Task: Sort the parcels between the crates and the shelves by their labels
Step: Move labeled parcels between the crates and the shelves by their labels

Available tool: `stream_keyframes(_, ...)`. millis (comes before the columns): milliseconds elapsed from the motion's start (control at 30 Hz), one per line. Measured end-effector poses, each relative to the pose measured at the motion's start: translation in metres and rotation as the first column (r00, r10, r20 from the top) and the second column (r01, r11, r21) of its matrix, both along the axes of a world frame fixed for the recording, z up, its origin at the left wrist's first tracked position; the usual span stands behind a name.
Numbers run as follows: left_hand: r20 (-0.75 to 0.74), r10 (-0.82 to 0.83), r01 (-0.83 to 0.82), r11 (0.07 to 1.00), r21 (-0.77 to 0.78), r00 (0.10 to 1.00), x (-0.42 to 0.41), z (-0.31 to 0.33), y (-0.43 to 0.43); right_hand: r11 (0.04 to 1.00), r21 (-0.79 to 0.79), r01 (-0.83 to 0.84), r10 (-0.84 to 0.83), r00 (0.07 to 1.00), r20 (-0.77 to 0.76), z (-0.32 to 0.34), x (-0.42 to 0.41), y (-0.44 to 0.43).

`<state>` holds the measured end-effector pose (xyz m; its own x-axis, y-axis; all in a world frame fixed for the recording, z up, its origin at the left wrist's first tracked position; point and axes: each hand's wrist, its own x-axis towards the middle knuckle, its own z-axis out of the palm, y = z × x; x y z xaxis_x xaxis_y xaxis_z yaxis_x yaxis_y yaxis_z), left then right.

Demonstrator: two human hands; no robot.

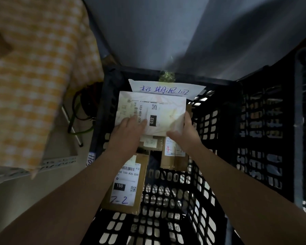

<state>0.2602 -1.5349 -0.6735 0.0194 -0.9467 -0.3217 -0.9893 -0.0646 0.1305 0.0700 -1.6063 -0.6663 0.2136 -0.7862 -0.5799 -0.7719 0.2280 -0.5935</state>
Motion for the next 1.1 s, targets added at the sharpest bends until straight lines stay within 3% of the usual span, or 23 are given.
stream_keyframes(33, -0.002, 0.004, -0.004, 1.000, 0.014, 1.000, -0.001, 0.003, 0.000, 0.979, -0.072, -0.189, 0.176, 0.971, -0.165, 0.003, 0.005, -0.001)
stream_keyframes(67, -0.005, 0.011, -0.011, 0.999, 0.036, 1.000, -0.002, 0.006, 0.000, 0.927, -0.147, -0.346, 0.270, 0.885, -0.379, 0.005, 0.003, -0.003)
stream_keyframes(100, -0.007, 0.018, -0.017, 0.998, 0.065, 1.000, -0.002, 0.010, 0.000, 0.922, -0.079, -0.379, 0.306, 0.839, -0.450, 0.006, 0.008, 0.002)
stream_keyframes(167, 0.000, 0.025, -0.024, 0.992, 0.124, 1.000, -0.004, 0.018, 0.001, 0.978, -0.057, -0.199, 0.166, 0.918, -0.359, 0.029, 0.012, 0.004)
stream_keyframes(267, 0.025, 0.015, -0.018, 0.991, 0.131, 1.000, -0.006, 0.036, 0.006, 0.920, -0.070, -0.385, 0.313, 0.832, -0.459, 0.051, 0.008, 0.011)
stream_keyframes(500, 0.091, 0.036, -0.041, 0.998, 0.052, 0.995, -0.013, 0.109, 0.056, 0.814, -0.098, -0.573, 0.443, 0.720, -0.534, 0.120, -0.004, 0.052)
stream_keyframes(800, 0.104, 0.238, -0.224, 0.966, -0.133, 0.966, -0.101, 0.266, 0.191, 0.563, -0.354, -0.747, 0.563, 0.660, -0.497, 0.262, -0.080, 0.144)
stream_keyframes(1100, 0.202, 0.451, -0.344, 0.846, -0.406, 0.869, -0.141, 0.442, 0.317, 0.303, -0.587, -0.751, 0.673, 0.604, -0.426, 0.414, -0.097, 0.232)
